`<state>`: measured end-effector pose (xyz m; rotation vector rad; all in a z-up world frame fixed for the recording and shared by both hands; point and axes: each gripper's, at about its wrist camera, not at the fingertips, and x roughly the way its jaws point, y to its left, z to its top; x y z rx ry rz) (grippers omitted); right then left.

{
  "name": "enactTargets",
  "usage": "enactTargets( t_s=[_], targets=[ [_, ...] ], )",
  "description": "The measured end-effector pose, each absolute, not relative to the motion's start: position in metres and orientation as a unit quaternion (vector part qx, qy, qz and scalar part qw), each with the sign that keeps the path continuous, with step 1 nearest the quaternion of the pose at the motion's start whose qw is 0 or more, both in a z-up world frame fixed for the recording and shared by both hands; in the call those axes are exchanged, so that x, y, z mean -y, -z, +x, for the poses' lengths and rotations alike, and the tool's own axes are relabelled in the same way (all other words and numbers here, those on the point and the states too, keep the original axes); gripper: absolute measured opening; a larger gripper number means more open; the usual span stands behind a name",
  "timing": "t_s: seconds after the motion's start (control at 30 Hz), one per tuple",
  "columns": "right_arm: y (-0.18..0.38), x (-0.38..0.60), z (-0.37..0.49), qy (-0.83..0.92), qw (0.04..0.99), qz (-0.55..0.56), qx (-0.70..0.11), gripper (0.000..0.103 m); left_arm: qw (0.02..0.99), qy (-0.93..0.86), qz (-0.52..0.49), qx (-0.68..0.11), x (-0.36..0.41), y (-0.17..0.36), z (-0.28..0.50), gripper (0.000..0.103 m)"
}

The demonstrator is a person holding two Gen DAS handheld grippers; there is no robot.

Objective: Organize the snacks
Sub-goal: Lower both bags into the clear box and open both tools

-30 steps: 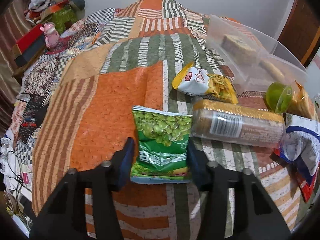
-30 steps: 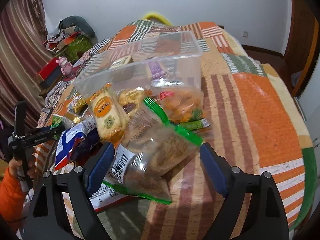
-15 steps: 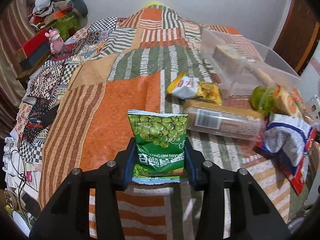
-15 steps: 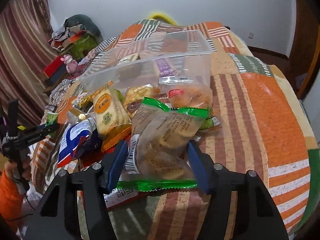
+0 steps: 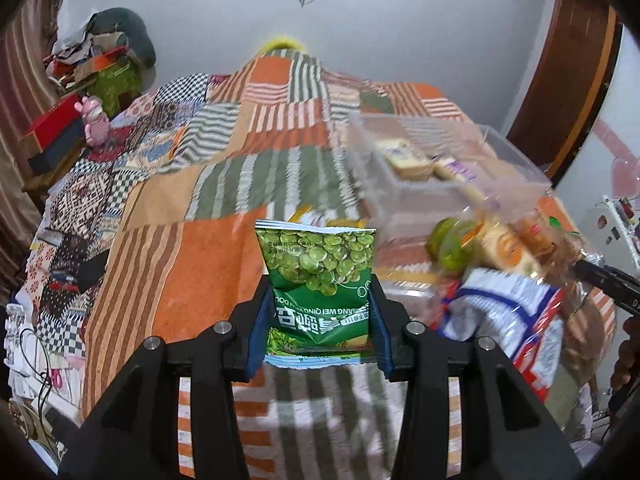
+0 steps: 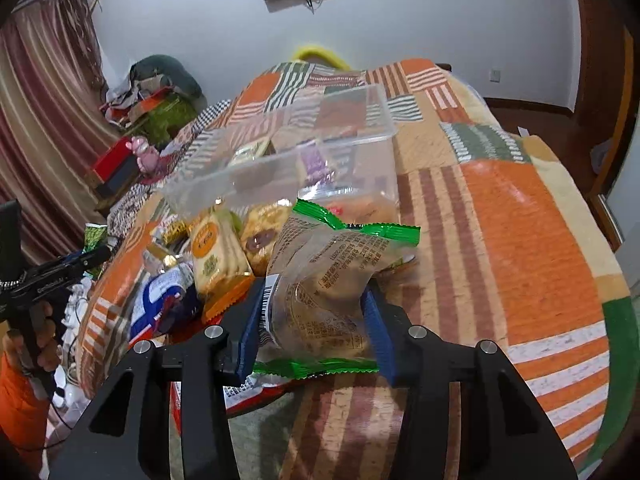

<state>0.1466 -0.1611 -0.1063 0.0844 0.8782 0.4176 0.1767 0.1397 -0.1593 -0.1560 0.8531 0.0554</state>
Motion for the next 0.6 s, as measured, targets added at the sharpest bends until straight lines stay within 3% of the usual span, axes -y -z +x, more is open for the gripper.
enactTargets(
  t_s=[0.6],
  targets=[
    [0.055,0.155,0.186,-0.212,0.917,0.016,-0.337,0.044,0.930,0.009,-0.052,-0.364,-0.096,0.109,0.230,0.043]
  ],
)
